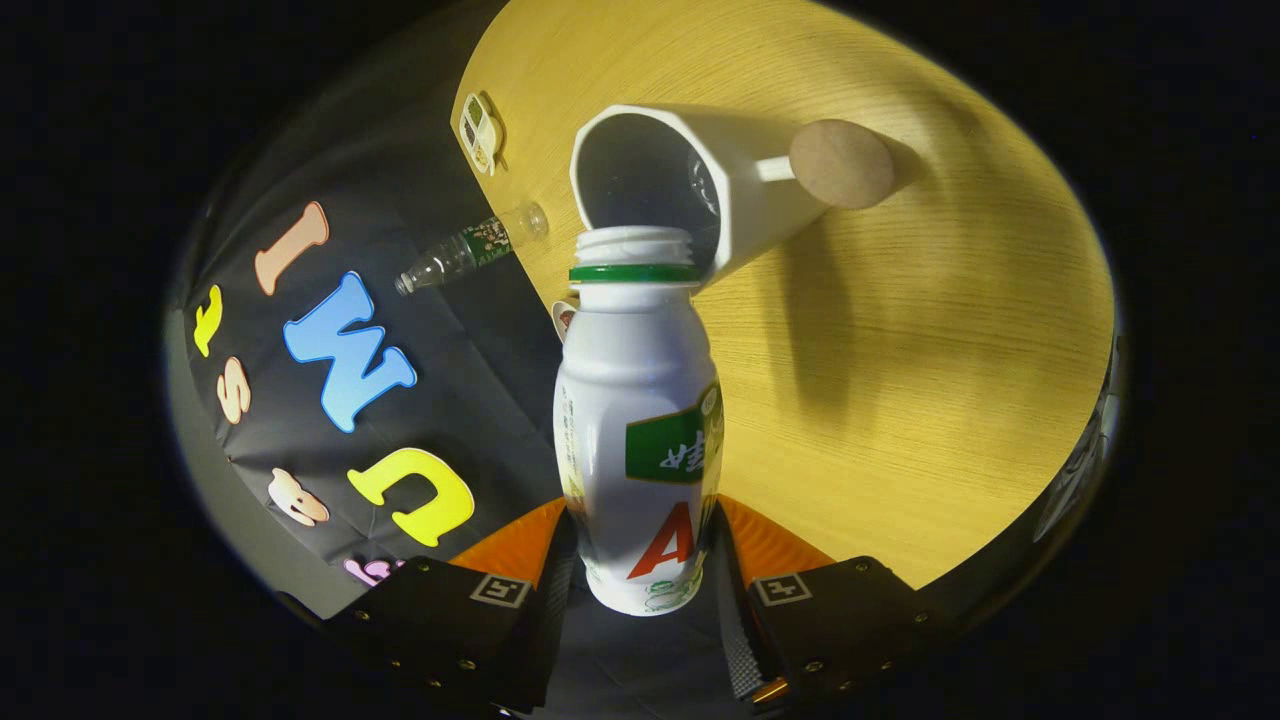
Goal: Take the bottle from table, then pour the juice into the cup, finally place the bottle on the coaster
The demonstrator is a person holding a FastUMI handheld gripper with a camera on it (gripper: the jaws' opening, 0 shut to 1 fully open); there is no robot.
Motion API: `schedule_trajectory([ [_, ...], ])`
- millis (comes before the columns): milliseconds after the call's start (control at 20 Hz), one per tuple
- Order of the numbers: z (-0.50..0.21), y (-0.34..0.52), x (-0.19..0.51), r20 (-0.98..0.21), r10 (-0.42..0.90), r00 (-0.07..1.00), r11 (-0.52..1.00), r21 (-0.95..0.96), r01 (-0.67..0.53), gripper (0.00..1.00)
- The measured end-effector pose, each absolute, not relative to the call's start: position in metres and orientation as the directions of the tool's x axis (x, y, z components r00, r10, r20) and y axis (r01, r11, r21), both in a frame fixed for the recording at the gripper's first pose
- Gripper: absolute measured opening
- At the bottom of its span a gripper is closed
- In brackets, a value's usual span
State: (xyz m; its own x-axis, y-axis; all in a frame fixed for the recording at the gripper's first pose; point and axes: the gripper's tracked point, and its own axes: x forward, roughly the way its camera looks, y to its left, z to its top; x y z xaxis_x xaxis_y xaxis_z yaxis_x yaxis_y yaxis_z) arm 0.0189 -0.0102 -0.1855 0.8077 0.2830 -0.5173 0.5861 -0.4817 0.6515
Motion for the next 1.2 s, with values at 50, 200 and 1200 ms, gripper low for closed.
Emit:
schedule_trajectory([
  [50,-0.1858,-0.0104,0.0205,-0.519,0.284,0.806,-0.484,0.649,0.588,0.66],
  [200,-0.1836,-0.0132,0.0207,-0.517,0.283,0.808,-0.488,0.648,0.585,0.66],
  [1200,-0.1805,-0.017,0.018,-0.527,0.279,0.803,-0.446,0.669,0.595,0.66],
])
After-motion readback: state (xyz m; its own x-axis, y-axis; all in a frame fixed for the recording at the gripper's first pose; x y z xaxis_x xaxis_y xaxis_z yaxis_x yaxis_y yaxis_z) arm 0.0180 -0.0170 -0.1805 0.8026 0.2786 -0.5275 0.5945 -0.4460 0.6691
